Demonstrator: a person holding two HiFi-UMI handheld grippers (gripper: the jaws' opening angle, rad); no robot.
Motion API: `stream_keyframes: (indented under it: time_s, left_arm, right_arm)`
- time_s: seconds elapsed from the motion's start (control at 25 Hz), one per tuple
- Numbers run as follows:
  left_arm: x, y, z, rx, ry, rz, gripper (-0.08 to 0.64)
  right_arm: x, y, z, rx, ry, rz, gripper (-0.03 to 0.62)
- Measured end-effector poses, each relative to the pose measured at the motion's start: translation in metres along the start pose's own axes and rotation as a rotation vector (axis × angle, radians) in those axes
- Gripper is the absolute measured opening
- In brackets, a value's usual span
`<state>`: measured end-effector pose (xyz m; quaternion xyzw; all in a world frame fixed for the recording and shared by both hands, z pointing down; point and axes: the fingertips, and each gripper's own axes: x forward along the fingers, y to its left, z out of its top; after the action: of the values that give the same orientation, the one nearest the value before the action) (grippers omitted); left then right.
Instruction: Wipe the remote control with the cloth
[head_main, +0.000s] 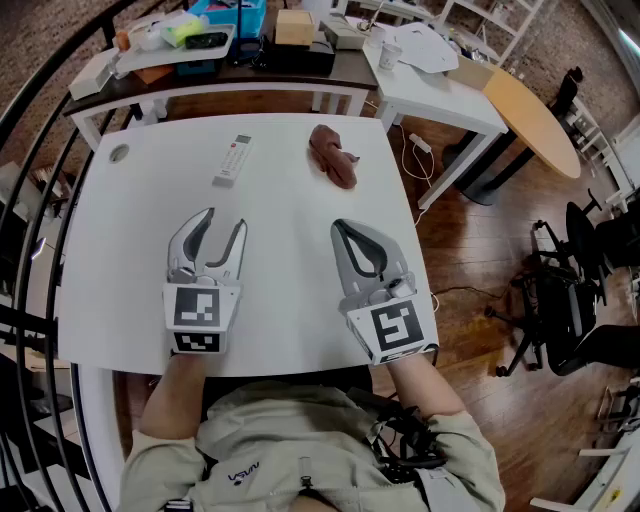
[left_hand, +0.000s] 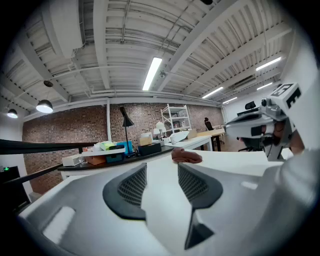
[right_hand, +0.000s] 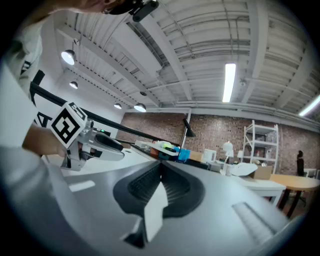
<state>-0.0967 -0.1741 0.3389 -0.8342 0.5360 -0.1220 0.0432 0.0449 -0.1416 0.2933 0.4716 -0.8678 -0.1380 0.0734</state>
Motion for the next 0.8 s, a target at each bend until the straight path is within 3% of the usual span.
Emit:
stream_keyframes:
  time_s: [0.12, 0.32, 0.56, 0.8]
  left_arm:
    - [0.022, 0.014, -0.004, 0.016, 0.061, -0.021, 0.243]
    - [0.052, 0.036, -0.015, 0.026, 0.152, -0.016, 0.295]
    - [0.087, 0.063, -0.037, 0.000, 0.257, -0.012, 0.329]
    - [0.116, 0.069, -0.049, -0.074, 0.338, -0.060, 0.345]
  right_arm:
    - [0.008, -0.012, 0.006, -0.020, 0.006, -0.004, 0.052]
    - [0.025, -0.034, 0.003, 0.028, 0.024, 0.024, 0.099]
    - [0.047, -0.060, -0.005, 0.044, 0.068, 0.018, 0.129]
    - [0.073, -0.080, -0.022, 0.040, 0.141, 0.019, 0.145]
